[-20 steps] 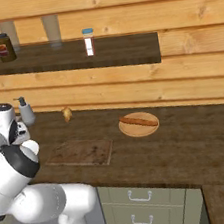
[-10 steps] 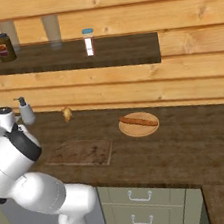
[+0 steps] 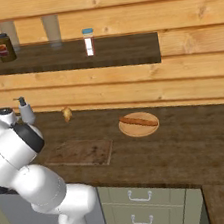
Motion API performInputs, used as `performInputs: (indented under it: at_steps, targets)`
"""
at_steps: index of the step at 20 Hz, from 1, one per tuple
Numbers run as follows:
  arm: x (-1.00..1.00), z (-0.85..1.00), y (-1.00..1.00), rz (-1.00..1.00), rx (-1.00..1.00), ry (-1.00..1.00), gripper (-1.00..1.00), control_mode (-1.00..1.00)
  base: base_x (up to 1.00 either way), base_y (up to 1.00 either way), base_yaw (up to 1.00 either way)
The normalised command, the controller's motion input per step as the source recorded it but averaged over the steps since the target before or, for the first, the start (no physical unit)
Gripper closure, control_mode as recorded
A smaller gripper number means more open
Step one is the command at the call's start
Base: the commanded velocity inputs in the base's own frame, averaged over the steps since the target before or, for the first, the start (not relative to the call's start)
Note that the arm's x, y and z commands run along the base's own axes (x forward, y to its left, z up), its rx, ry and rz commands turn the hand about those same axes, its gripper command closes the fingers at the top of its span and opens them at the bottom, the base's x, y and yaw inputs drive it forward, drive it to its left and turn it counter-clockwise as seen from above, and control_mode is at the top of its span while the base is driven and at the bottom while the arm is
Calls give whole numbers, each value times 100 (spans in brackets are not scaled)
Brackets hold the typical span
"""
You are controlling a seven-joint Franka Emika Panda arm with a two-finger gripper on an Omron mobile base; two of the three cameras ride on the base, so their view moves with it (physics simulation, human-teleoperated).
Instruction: From the different types of pastries on the counter, select a croissant and place it on the cutting board. Then retrieve a jar of jam from the cabinet and place it alongside the croissant on the cutting board.
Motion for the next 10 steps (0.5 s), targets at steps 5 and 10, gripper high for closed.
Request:
performInputs:
  at_steps: [5, 10]
  targets:
    - [3, -11, 7, 1, -3, 0, -100, -100, 0, 0, 0]
    - [6, -14, 15, 0, -4, 0, -100, -100, 0, 0, 0]
